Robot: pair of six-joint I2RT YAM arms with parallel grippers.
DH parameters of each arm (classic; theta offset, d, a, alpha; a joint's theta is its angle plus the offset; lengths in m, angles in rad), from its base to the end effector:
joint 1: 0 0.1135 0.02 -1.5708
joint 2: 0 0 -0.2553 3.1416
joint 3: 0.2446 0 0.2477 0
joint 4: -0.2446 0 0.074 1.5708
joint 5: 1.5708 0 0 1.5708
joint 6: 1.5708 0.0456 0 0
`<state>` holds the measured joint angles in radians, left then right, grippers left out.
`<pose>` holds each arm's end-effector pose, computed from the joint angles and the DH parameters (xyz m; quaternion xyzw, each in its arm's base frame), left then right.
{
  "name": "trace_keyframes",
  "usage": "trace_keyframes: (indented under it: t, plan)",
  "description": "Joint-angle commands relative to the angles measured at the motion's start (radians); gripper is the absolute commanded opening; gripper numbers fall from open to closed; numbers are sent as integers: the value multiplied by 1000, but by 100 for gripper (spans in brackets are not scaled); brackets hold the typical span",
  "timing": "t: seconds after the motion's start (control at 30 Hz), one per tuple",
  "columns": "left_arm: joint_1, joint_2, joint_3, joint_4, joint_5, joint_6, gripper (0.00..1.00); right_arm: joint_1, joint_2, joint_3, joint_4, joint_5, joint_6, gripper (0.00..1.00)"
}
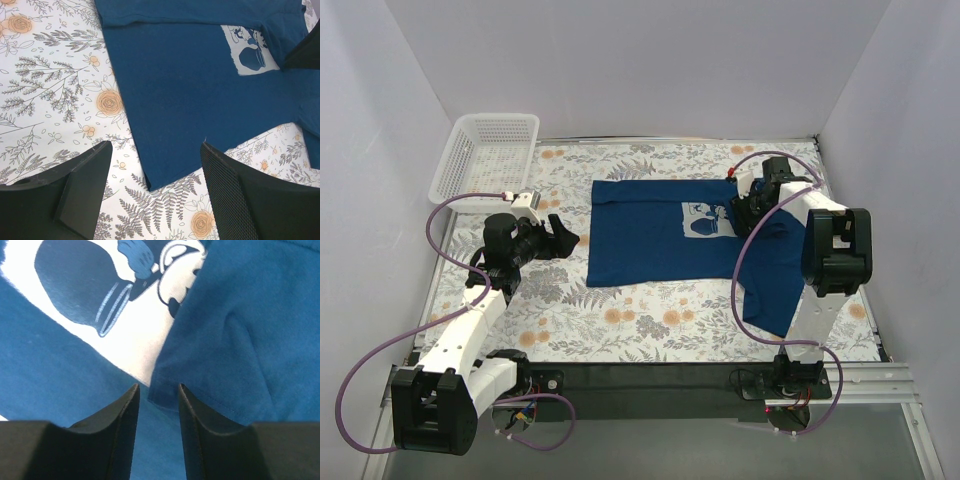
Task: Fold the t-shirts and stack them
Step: Fold the tshirt
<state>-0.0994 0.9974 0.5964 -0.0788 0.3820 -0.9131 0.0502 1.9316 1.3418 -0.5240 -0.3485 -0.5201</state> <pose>0.2265 -0.0397 0.2357 -0.2417 0.8098 -0.3889 0.3668 0.3935 0.0354 0.1637 -0.3075 0.9095 0.1123 0.2563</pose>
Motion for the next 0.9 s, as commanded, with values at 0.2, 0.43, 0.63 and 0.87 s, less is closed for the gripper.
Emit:
trace_keyframes:
  t: [0.2, 0.43, 0.63, 0.87]
  plan:
    - [-2, -26, 2, 1, 8, 8, 66, 19, 24, 16, 2, 75, 5, 35]
    - [-3, -26, 2, 1, 8, 8, 66, 27, 1, 11, 4, 60, 5, 1]
    - [-3, -28, 2, 1, 8, 8, 66, 40, -45, 3, 1, 20, 25, 1]
    - [-3, -31, 2, 1, 6, 8, 66, 68, -49, -4, -11, -23, 72, 1]
